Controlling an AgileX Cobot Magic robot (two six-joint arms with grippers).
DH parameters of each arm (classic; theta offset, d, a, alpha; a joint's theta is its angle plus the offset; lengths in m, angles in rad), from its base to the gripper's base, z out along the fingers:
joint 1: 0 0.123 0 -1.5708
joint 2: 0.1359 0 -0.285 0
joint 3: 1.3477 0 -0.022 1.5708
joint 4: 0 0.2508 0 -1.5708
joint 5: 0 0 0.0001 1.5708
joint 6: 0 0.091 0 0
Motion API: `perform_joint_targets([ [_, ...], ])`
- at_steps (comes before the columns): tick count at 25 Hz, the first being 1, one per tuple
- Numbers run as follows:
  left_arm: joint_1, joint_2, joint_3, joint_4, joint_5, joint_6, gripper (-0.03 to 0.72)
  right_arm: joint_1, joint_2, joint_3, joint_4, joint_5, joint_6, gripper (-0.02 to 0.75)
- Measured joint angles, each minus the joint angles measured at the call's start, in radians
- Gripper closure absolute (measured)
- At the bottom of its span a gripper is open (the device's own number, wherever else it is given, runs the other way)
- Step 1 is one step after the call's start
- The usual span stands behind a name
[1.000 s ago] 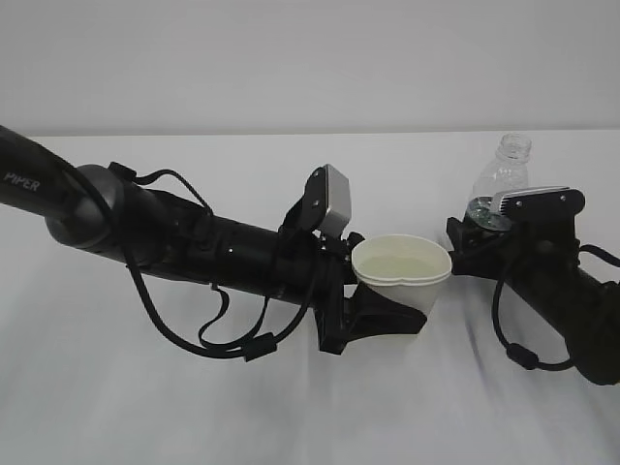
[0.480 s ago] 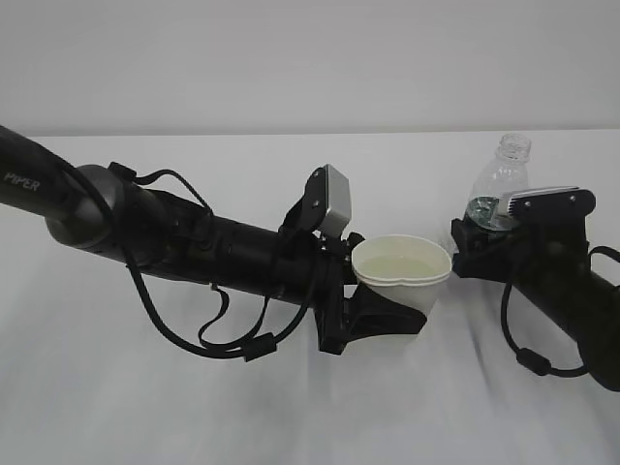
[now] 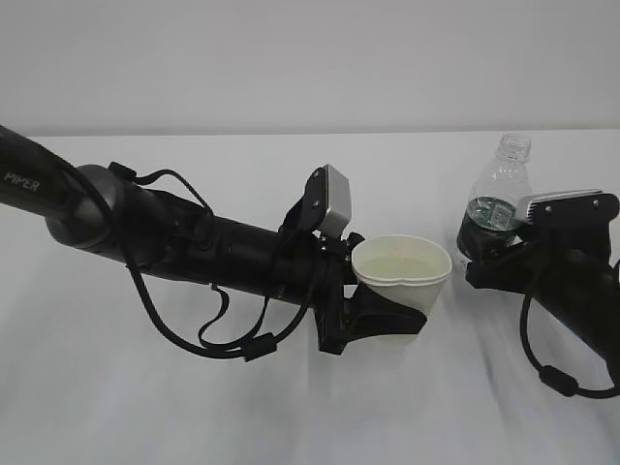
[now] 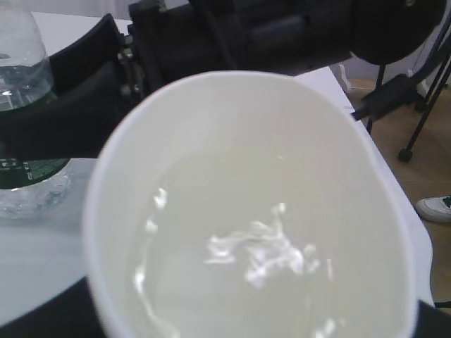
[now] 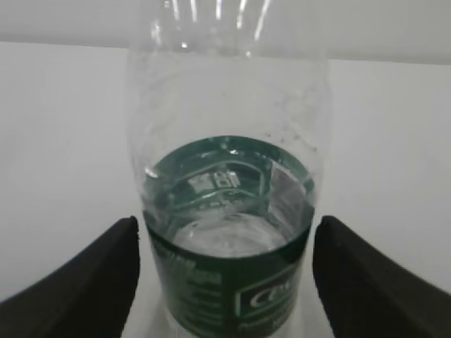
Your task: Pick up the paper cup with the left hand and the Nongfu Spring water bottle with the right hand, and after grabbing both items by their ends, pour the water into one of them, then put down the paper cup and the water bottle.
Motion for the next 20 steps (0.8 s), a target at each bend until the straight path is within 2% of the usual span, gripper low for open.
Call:
perform_joint_targets([
  [14,0.0,0.0,0.0,-0.002,0.0,0.0,0.259,0.0,-0.182,0.2,-0.008,0.0,0.006,0.162],
  [20,0.0,0.0,0.0,-0.077,-0.008,0.0,0.259,0.0,-0.335,0.297,-0.008,0.0,0.028,0.162],
])
